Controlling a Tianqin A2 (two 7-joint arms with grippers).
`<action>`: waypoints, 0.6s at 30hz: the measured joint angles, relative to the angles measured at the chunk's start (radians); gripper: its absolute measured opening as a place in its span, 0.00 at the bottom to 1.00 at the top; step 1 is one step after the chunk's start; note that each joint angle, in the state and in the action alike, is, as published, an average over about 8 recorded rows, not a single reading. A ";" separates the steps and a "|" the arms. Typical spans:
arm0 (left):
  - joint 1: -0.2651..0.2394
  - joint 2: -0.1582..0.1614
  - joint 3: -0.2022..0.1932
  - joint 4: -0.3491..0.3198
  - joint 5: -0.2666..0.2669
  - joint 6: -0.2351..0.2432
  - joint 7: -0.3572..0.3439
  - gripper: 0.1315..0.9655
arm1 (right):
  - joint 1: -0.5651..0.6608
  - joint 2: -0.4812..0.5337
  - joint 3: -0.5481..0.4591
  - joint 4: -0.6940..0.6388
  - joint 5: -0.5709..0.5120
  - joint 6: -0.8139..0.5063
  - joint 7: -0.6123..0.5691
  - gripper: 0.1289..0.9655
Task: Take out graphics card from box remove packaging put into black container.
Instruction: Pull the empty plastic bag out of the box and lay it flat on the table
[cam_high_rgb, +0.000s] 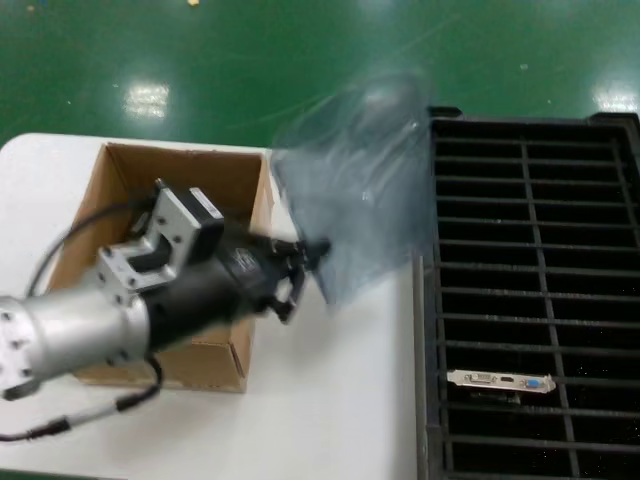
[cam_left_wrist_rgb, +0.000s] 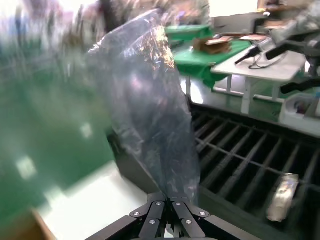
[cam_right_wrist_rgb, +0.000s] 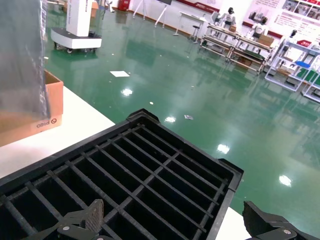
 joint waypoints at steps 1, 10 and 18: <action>-0.006 0.037 -0.017 0.008 0.044 0.041 -0.047 0.01 | 0.000 0.000 0.000 0.000 0.000 0.000 0.000 1.00; -0.019 0.122 0.037 0.145 0.309 0.155 -0.331 0.01 | 0.000 0.000 0.000 0.000 0.000 0.000 0.000 1.00; -0.094 0.065 0.166 0.361 0.336 0.033 -0.268 0.01 | 0.000 0.000 0.000 0.000 0.000 0.000 0.000 1.00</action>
